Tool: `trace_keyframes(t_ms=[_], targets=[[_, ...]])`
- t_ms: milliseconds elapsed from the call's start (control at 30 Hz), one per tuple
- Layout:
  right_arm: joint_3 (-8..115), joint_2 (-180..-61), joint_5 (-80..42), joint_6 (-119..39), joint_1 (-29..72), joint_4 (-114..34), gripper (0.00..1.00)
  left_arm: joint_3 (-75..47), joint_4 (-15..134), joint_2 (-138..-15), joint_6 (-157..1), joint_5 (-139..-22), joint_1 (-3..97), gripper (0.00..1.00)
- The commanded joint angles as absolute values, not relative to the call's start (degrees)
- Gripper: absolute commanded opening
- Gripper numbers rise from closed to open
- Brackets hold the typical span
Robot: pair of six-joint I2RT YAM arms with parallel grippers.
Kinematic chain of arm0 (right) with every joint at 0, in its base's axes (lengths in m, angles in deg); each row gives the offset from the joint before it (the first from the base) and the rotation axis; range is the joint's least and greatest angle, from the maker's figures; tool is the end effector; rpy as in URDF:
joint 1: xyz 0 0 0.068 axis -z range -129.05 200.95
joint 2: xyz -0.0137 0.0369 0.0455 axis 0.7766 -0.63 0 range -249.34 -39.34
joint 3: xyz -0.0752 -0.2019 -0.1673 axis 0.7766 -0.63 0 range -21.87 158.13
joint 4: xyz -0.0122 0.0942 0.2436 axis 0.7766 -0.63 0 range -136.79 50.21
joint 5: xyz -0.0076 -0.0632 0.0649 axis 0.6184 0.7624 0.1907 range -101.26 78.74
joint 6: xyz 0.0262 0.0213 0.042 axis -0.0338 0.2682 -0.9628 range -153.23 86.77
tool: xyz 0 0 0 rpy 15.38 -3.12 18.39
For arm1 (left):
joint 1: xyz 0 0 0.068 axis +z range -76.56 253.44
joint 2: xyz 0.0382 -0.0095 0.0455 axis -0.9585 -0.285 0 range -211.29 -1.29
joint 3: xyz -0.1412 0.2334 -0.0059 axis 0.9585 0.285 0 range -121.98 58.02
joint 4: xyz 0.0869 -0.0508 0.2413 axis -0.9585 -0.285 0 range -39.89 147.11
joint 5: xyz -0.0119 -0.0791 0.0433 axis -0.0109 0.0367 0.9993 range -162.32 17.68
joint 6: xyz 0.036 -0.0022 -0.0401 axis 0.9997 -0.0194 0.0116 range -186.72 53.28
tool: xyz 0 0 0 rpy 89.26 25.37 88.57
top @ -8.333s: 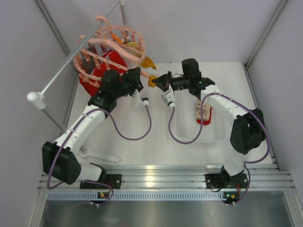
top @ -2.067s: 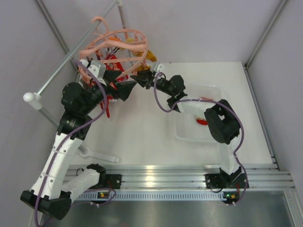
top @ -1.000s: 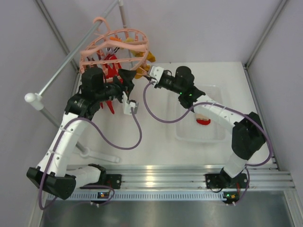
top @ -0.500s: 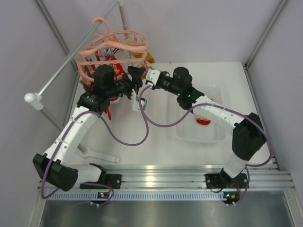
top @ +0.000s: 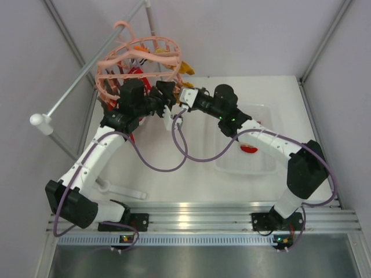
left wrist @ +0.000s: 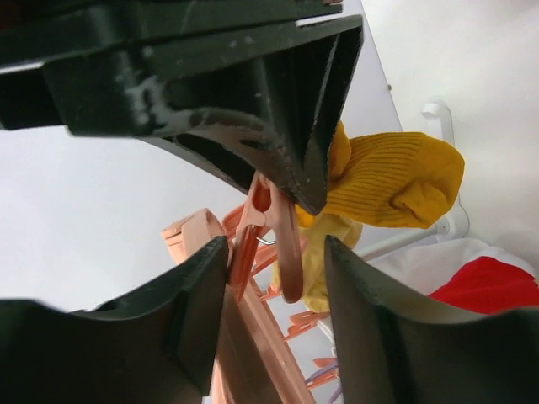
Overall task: Clip the socks to the hanger
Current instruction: Open the clamp at the hanger.
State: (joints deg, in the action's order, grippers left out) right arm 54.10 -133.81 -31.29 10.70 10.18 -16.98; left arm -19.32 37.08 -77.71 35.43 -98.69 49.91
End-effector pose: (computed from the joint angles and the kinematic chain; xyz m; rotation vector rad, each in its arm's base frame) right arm 0.2943 0.2699 0.3639 -1.2032 0.9025 0.2169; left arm 0.2706 -0.1352 0.3993 1.8099 0.5773 0.5052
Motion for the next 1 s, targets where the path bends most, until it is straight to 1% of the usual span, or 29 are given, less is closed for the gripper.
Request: trace_keyframes(t_ms=[0, 67, 100, 133, 167, 233, 267, 333, 367, 433, 467, 533, 700, 867, 967], targets=[[53.1, -130.7, -32.1, 12.7, 8.7, -13.1, 0.0, -19.1, 39.2, -78.3, 35.7, -97.2, 49.7, 0.49], [52.7, -130.5, -32.1, 13.1, 8.7, -13.1, 0.0, -19.1, 39.4, -78.4, 35.8, -96.8, 49.7, 0.4], [52.5, -130.5, -32.0, 13.2, 8.7, -13.0, 0.0, -19.1, 39.3, -78.5, 35.8, -96.8, 49.6, 0.33], [52.3, -130.3, -31.8, 13.4, 8.7, -13.0, 0.0, -18.9, 39.7, -78.5, 35.8, -96.7, 49.6, 0.19], [52.2, -130.3, -31.4, 13.4, 8.7, -13.2, 0.02, -18.6, 40.2, -78.4, 35.4, -96.7, 49.7, 0.14], [52.5, -130.5, -30.9, 12.7, 8.8, -14.5, 0.11, -17.7, 42.2, -78.2, 35.3, -96.8, 49.7, 0.0], [52.7, -130.4, -30.7, 12.0, 9.2, -15.1, 0.2, -17.4, 42.9, -78.0, 35.2, -96.8, 49.7, 0.0], [52.8, -130.1, -31.0, 8.9, 9.8, -16.5, 0.3, -16.2, 44.7, -77.8, 35.1, -97.4, 49.7, 0.0], [52.8, -129.7, -31.5, 7.9, 10.6, -16.9, 0.39, -15.7, 45.2, -77.4, 35.1, -97.7, 49.7, 0.0], [52.4, -129.0, -32.8, 4.2, 11.7, -17.9, 0.46, -14.1, 46.9, -77.1, 35.2, -98.2, 49.7, 0.0], [52.4, -128.5, -34.0, 3.2, 13.0, -18.4, 0.52, -13.7, 48.3, -77.0, 35.6, -98.2, 49.7, 0.0], [52.1, -127.8, -35.2, 0.7, 14.0, -19.9, 0.6, -12.2, 50.0, -77.0, 36.0, -97.9, 49.7, 0.0], [50.5, -125.2, -36.4, -1.8, 16.8, -23.2, 0.7, -11.6, 51.1, -76.9, 36.4, -98.1, 49.7, 0.0], [48.7, -122.8, -38.1, -6.4, 22.4, -26.9, 0.75, -11.2, 51.7, -76.6, 36.6, -98.2, 49.7, 0.0], [47.7, -121.3, -39.3, -10.1, 26.1, -30.5, 0.75, -11.3, 51.7, -76.6, 36.7, -98.2, 49.7, 0.0]])
